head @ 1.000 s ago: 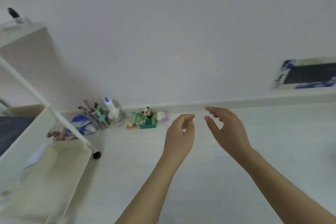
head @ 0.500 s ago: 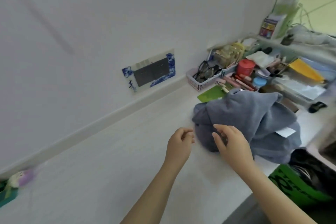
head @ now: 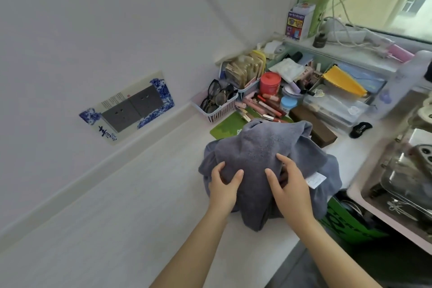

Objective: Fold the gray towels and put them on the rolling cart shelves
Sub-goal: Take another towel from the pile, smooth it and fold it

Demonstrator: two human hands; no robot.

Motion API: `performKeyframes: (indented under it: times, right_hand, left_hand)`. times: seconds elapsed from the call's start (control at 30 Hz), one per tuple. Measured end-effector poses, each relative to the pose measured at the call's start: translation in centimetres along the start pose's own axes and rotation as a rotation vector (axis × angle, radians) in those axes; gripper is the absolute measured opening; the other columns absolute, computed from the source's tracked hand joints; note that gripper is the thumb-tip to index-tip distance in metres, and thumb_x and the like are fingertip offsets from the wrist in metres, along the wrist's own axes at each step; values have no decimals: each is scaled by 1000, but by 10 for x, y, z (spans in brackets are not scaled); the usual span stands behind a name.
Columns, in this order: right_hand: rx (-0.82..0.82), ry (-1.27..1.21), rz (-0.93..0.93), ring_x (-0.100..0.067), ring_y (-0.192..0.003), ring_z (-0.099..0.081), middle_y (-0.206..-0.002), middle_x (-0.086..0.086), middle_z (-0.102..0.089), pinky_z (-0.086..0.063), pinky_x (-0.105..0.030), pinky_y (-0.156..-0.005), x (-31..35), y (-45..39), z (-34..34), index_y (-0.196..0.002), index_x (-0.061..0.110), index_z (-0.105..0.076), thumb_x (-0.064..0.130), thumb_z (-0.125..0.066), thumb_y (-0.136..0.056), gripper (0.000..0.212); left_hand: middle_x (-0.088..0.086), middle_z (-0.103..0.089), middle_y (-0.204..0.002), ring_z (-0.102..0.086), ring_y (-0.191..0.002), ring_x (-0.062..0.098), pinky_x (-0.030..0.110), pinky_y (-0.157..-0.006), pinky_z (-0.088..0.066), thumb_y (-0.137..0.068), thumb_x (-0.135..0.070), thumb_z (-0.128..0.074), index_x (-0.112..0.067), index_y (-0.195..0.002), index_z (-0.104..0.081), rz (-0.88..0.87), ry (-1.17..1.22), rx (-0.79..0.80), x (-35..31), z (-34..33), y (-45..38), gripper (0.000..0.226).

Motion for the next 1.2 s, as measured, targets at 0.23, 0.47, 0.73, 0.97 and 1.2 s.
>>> performKeyframes:
  times: [0.23, 0.47, 0.73, 0.97, 1.2]
  right_hand:
    - [42, -209, 6, -10, -112, -53, -118, 8, -58, -47, -37, -97, 24, -20, -7, -121, 30, -55, 27, -62, -89, 33]
    - [140, -160, 296, 0, -106, -47, -110, 18, -55, -33, -10, -93, 91, -26, -33, -121, 27, -57, 22, -57, -92, 29]
    - [404, -330, 519, 0, -119, -45, -117, 25, -53, -33, -15, -100, 179, 22, -92, -122, 38, -54, 22, -46, -98, 30]
    - [614, -408, 546, 1, -117, -49, -116, 25, -60, -37, -23, -101, 217, 111, -173, -116, 33, -63, 23, -46, -98, 27]
    - [952, -356, 412, 3, -112, -54, -115, 17, -64, -39, -10, -91, 229, 208, -252, -115, 24, -67, 24, -43, -99, 28]
  left_hand:
    - [5, -59, -121, -61, -102, 17, 29, -78, -55, -88, -21, -66, -20, -125, -52, -4, 290, -12, -34, 18, -8, 39]
    - [5, -59, -123, -60, -110, 21, 38, -96, -50, -90, -21, -63, -18, -117, -59, -164, 440, -146, -95, 86, 3, 28]
    - [14, -70, -106, -68, -96, 27, 35, -73, -55, -89, -33, -64, -7, -116, -65, -208, 598, -304, -106, 212, 65, 37]
    - [1, -73, -70, -68, -74, 17, 31, -66, -52, -91, -33, -61, -9, -81, -68, -168, 719, -459, -53, 321, 143, 27]
    - [5, -70, -69, -65, -73, 17, 30, -71, -53, -91, -29, -61, -6, -82, -63, -99, 865, -639, 23, 424, 215, 25]
Point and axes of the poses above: each hand's wrist, its own y-axis away from the middle knuckle, its own z-axis out of the back of the hand, x = y × z, the point moved 2 cm from there along -y, towards the middle knuckle
